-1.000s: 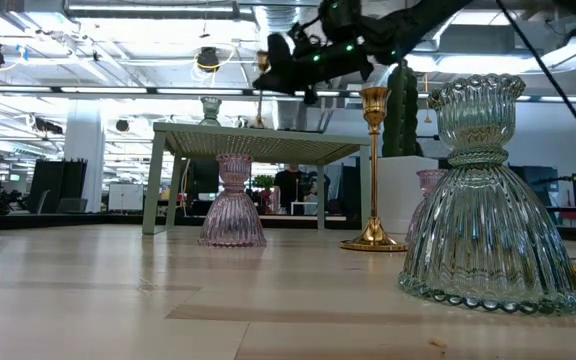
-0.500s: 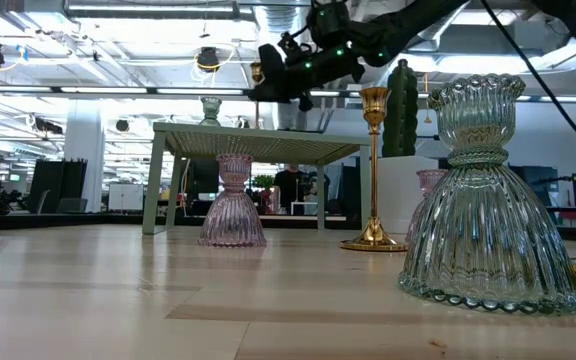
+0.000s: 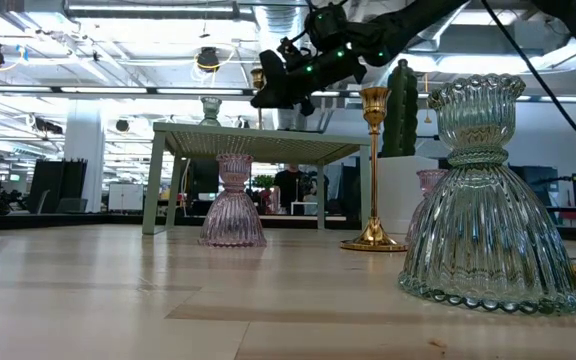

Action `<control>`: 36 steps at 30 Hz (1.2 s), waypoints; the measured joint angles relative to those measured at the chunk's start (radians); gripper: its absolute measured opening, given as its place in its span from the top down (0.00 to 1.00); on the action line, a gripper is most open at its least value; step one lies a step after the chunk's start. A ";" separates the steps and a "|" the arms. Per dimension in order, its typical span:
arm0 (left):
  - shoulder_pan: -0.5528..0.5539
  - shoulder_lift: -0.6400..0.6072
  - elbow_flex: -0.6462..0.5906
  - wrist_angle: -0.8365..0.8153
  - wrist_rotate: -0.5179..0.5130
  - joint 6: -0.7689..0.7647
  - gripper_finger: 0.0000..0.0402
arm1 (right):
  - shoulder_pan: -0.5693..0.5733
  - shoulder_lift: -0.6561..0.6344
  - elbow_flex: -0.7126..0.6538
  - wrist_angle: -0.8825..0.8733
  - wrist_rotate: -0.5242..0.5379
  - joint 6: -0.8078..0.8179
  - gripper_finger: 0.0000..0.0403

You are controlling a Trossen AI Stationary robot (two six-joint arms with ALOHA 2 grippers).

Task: Pick & Place candle stick holders
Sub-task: Put the bottom left golden candle holder on the shelf, then put the right pink glass candle holder on the shelf

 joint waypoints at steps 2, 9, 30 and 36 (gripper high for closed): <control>0.000 0.000 0.000 0.000 0.000 0.000 0.98 | 0.000 0.000 0.000 -0.005 0.001 -0.022 0.88; 0.000 0.000 0.000 0.000 0.000 0.000 0.98 | 0.000 0.000 0.000 0.018 0.002 -0.035 0.84; 0.000 0.000 0.000 0.000 0.000 0.000 0.98 | -0.006 -0.197 0.000 -0.381 -0.002 -0.113 0.44; 0.000 0.000 0.000 0.000 0.000 0.000 0.98 | 0.023 -0.317 0.000 -0.742 -0.027 -0.131 0.42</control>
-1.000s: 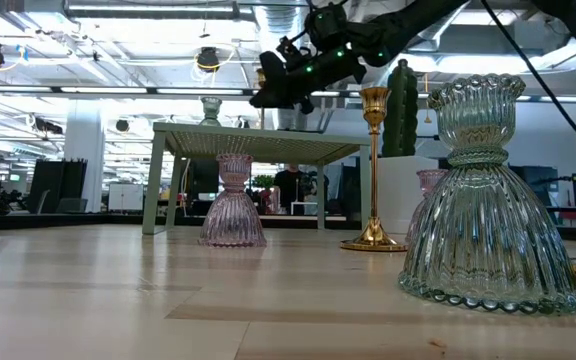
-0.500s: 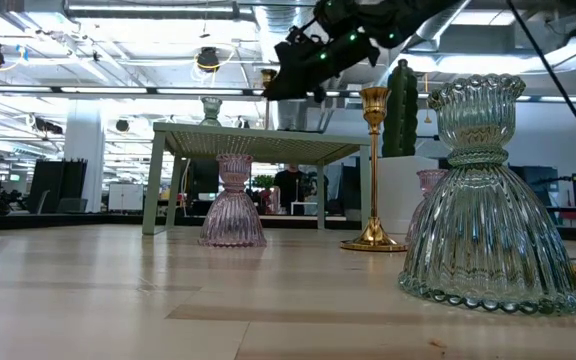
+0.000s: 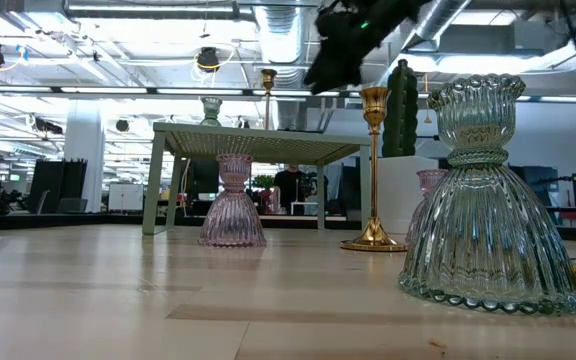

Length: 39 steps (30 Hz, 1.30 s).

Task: Pick & Place candle stick holders
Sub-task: Put the right pink glass candle holder on the shelf

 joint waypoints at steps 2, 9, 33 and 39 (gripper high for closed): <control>0.000 0.000 0.000 0.000 0.000 0.000 0.98 | 0.025 -0.041 0.000 -0.107 -0.001 -0.007 0.45; 0.000 0.000 0.000 0.000 0.000 0.000 0.98 | 0.164 -0.169 0.000 -0.365 -0.001 0.052 0.61; 0.000 0.000 0.001 0.003 0.000 0.000 0.98 | 0.659 -0.715 -0.671 -0.123 0.452 0.398 0.99; 0.000 0.000 0.001 0.003 0.000 0.000 0.98 | 0.660 -0.826 -0.929 0.085 0.483 0.450 1.00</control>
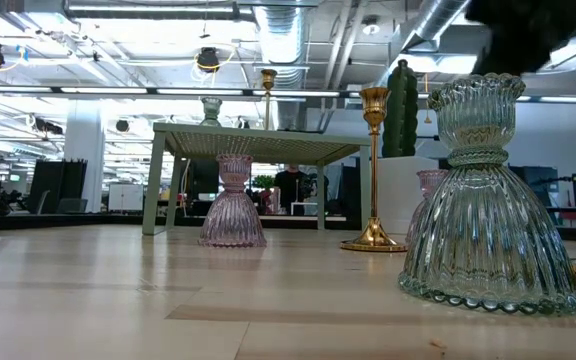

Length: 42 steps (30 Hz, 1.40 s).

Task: Pick & Place candle stick holders
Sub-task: Put the right pink glass candle holder on the shelf

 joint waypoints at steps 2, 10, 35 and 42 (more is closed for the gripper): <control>0.000 0.000 0.000 0.000 0.000 0.000 0.98 | 0.000 -0.014 -0.059 0.017 0.023 0.026 1.00; 0.000 0.000 0.000 0.000 0.000 0.002 0.98 | 0.032 -0.018 -0.236 0.119 0.074 0.182 1.00; 0.000 0.000 0.000 0.008 0.000 0.079 0.98 | -0.031 0.110 -0.308 0.333 0.043 0.213 0.62; 0.000 0.000 0.000 0.008 0.000 0.079 0.98 | -0.072 0.251 -0.308 0.482 0.051 0.198 0.39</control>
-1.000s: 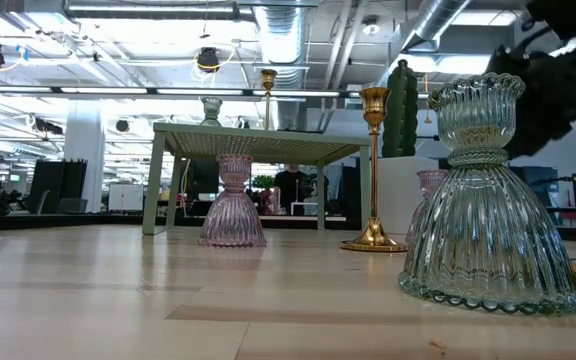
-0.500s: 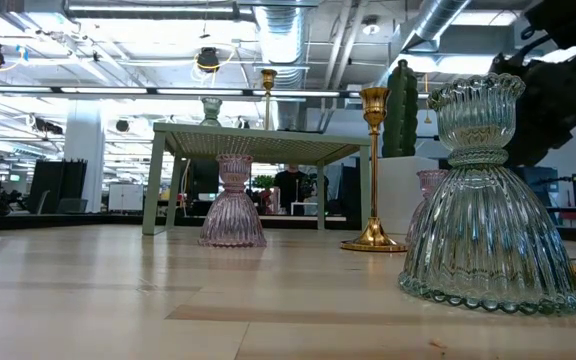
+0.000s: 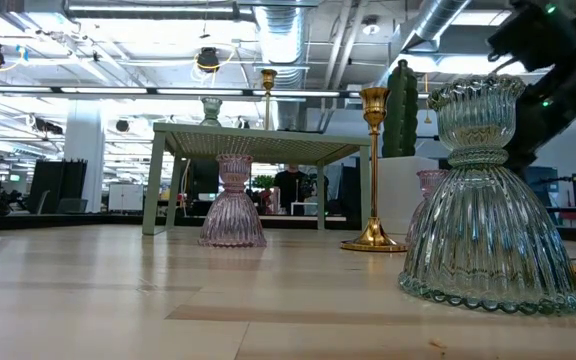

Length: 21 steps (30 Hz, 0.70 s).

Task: Pick & Place candle stick holders
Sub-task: Put the right pink glass candle holder on the shelf

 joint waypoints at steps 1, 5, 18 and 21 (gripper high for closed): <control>0.000 0.000 0.000 0.000 0.000 0.000 0.98 | -0.005 0.016 0.000 0.015 0.001 0.000 0.38; 0.000 0.000 0.000 0.000 0.000 0.000 0.98 | -0.027 0.074 0.000 0.103 0.004 0.000 0.37; 0.000 0.000 0.000 0.000 0.000 -0.003 0.98 | -0.073 0.135 0.000 0.203 0.020 -0.027 0.58; 0.000 0.000 0.000 0.000 0.000 -0.003 0.98 | -0.075 0.134 0.001 0.206 0.022 -0.030 0.67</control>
